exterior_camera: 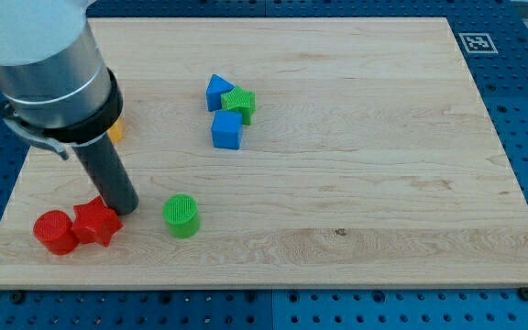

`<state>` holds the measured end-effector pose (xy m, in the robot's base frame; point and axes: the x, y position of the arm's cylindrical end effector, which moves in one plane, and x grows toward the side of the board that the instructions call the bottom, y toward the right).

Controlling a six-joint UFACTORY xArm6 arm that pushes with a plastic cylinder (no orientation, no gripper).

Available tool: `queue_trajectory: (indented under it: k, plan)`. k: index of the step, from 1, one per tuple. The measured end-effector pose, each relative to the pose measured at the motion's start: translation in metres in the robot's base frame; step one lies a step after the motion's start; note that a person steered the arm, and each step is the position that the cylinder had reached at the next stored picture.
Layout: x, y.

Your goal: Slide the green circle slightly right

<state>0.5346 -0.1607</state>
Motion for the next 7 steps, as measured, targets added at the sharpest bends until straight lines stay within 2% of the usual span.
queue_trajectory:
  k: [4,6,7]
  plan:
    - [0.023,0.069]
    - [0.059,0.063]
    - [0.063,0.063]
